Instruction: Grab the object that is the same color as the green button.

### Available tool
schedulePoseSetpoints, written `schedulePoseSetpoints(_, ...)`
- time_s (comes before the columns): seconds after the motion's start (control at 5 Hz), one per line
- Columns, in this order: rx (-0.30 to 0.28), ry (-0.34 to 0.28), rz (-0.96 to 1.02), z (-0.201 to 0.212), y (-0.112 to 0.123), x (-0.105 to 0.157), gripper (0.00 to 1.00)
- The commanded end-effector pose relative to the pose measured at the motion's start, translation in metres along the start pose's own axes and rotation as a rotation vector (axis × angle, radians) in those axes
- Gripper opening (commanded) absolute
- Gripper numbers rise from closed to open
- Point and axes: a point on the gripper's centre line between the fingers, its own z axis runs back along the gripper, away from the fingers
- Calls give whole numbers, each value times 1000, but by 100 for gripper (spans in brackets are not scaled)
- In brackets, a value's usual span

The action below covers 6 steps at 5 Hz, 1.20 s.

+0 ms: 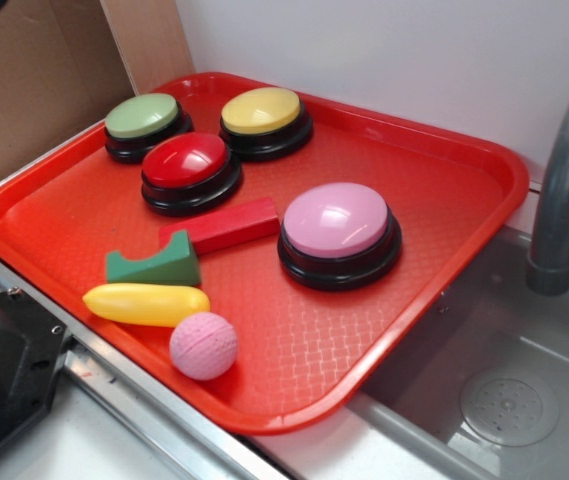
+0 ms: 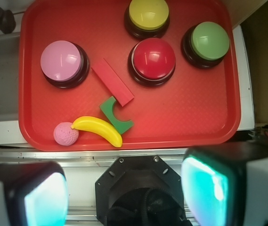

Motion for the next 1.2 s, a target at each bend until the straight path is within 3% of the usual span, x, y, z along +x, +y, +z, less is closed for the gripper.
schedulePoseSetpoints(0.0, 0, 0, 0, 0, 0, 0, 100)
schedulePoseSetpoints(0.4, 14, -29, 89, -65, -14, 32, 100)
schedulePoseSetpoints(0.6, -30, -30, 101, -97, -21, 44, 100)
schedulePoseSetpoints(0.8, -8, -43, 133, -120, -25, 47, 100)
schedulePoseSetpoints(1.0, 5, -8, 179, -151, -28, 44, 100)
